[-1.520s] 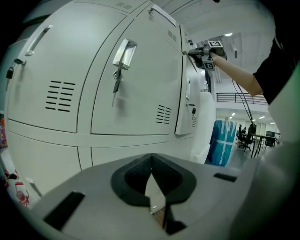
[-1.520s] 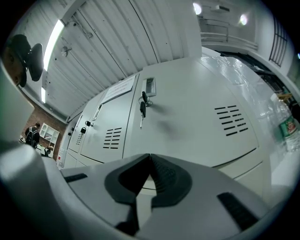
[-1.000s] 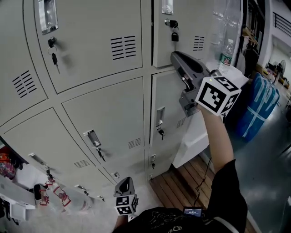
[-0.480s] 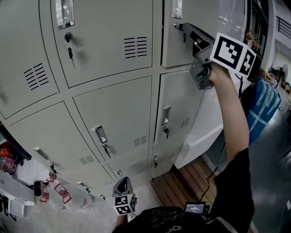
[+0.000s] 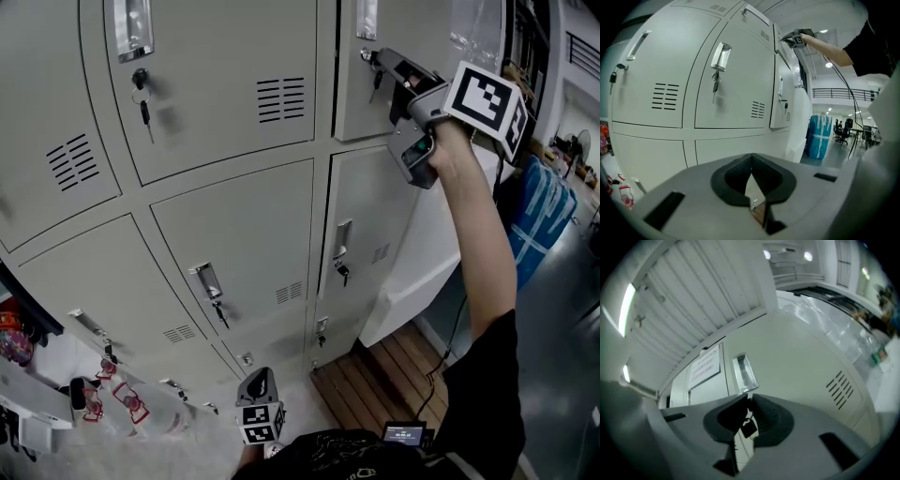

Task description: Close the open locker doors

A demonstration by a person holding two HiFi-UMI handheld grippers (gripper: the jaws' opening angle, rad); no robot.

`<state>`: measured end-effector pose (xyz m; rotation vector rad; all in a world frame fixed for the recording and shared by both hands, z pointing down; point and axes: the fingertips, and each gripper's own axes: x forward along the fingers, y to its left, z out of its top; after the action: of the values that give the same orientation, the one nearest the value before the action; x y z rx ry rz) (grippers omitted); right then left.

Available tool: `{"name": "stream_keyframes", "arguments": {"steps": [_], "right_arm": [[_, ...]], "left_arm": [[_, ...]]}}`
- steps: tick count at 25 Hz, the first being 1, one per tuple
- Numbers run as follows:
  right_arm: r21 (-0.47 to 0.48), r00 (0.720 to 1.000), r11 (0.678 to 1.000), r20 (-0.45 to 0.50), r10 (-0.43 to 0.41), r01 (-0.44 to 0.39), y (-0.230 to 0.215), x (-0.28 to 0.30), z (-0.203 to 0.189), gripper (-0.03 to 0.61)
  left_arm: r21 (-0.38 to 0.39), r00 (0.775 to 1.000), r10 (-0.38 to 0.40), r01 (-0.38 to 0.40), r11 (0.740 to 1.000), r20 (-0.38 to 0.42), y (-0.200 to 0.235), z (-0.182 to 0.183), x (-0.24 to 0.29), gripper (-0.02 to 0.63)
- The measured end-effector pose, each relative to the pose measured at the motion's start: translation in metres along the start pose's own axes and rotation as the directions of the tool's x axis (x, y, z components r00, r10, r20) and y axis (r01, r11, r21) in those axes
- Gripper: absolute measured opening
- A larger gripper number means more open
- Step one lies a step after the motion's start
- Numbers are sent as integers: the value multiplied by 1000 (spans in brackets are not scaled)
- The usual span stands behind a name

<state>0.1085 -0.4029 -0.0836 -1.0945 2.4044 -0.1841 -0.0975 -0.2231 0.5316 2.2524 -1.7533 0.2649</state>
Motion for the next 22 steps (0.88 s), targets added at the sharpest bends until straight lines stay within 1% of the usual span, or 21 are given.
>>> {"name": "stream_keyframes", "arguments": {"steps": [1,2,3,4,5,7,8,10,11,12,14,16,22], "right_arm": [[110,1000,994,-1,15,-15,-2,1,0,34],[227,999,973,2,38,-38,-5,1,-1,35],[330,998,942,12,61,-62,-6,2,-2,37],[403,997,912,25,77,-81,-7,2,-3,37],[447,996,890,39,82,-91,-8,2,-3,37],[504,995,858,67,74,-97,-11,1,-3,38],[548,994,829,83,74,-107,-11,1,-3,38],[650,989,748,131,67,-137,-15,3,-6,34],[681,986,718,156,54,-147,-18,5,-7,34],[693,984,705,173,40,-150,-18,8,-10,34],[685,983,715,181,20,-141,-18,15,-15,34],[661,985,739,171,19,-129,-18,19,-17,35],[522,990,849,142,5,-79,-14,21,-10,38]], "left_arm": [[3,1000,-1,1,1000,-2,0,0,0,8],[7,1000,-3,3,1000,-4,1,-1,1,8],[12,1000,-5,5,1000,-7,1,0,1,8],[19,1000,-9,9,1000,-9,0,0,2,8],[26,1000,-13,14,1000,-10,-1,0,2,8],[34,1000,-20,21,999,-11,-3,0,3,8],[37,1000,-21,22,999,-11,-3,1,3,8],[44,1000,-22,23,999,-11,-3,1,3,8],[52,1000,-24,25,998,-11,-3,2,3,8],[62,1000,-27,28,998,-10,-5,2,2,8],[75,1000,-30,30,997,-4,-7,3,0,8],[71,1000,-20,20,997,-1,-3,1,-3,8],[45,999,42,-41,998,-16,20,-7,-6,8]]}}
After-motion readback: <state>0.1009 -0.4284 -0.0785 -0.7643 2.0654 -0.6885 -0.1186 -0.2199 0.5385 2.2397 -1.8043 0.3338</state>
